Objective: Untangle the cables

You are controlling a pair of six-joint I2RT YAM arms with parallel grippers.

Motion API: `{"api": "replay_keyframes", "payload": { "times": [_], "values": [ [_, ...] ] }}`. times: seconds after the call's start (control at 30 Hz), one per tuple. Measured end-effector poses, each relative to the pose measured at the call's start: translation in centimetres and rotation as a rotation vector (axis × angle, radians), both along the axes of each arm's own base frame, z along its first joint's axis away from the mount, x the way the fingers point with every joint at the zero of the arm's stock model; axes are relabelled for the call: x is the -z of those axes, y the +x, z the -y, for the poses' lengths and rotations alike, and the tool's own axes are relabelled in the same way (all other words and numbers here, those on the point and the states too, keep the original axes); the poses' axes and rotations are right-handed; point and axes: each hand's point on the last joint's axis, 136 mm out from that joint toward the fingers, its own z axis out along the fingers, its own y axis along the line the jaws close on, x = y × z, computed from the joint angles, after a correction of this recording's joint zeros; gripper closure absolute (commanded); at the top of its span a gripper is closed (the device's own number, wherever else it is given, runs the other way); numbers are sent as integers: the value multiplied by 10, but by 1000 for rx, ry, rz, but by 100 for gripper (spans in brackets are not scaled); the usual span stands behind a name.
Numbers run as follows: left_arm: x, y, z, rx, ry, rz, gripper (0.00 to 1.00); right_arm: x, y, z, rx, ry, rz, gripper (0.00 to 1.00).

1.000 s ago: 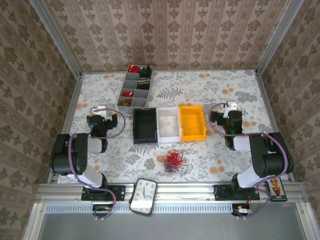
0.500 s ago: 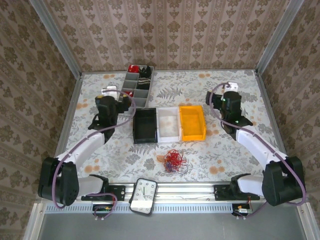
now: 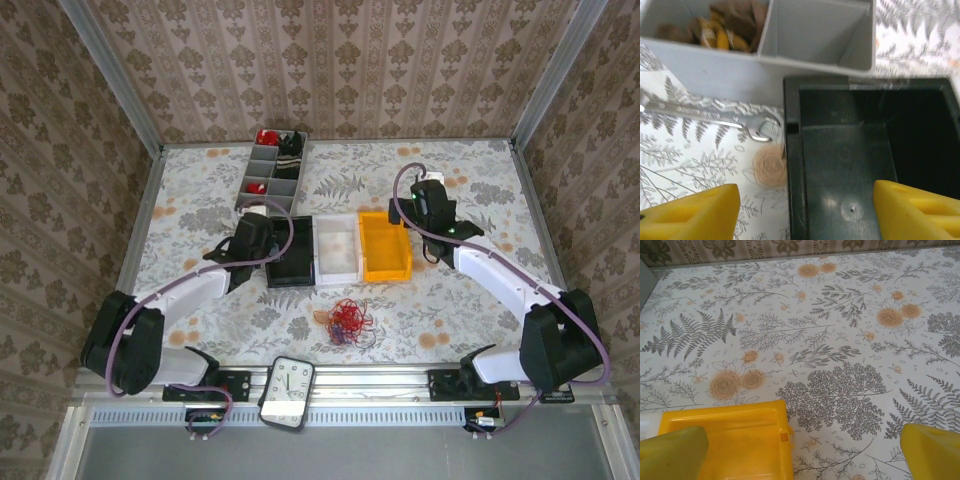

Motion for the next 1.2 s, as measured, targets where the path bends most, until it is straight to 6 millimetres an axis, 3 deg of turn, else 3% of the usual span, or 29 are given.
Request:
{"api": "replay_keyframes", "payload": {
  "times": [0.13,0.27,0.4,0.53,0.7,0.93,1.07,1.2],
  "values": [
    [23,-6,6,16,-11,-79,58,-3,2,-3,-1,6,3,0],
    [31,-13,15,56,-15,-115,78,-1,2,-1,6,-2,-2,0],
    [32,-17,28,98,-23,-133,89,-1,2,1,19,-10,1,0],
    [33,-22,53,203,3,-155,98,-1,2,2,23,-12,3,0],
    [30,-8,78,261,19,-165,100,-1,2,2,21,-12,2,0],
    [29,37,106,247,27,-156,100,10,-3,-12,-57,20,-54,1],
    [28,65,115,192,1,-136,100,16,-10,-30,-151,58,-93,3],
    [26,95,123,153,-4,-112,100,22,-25,-65,-306,95,-139,6]
  ]
}}
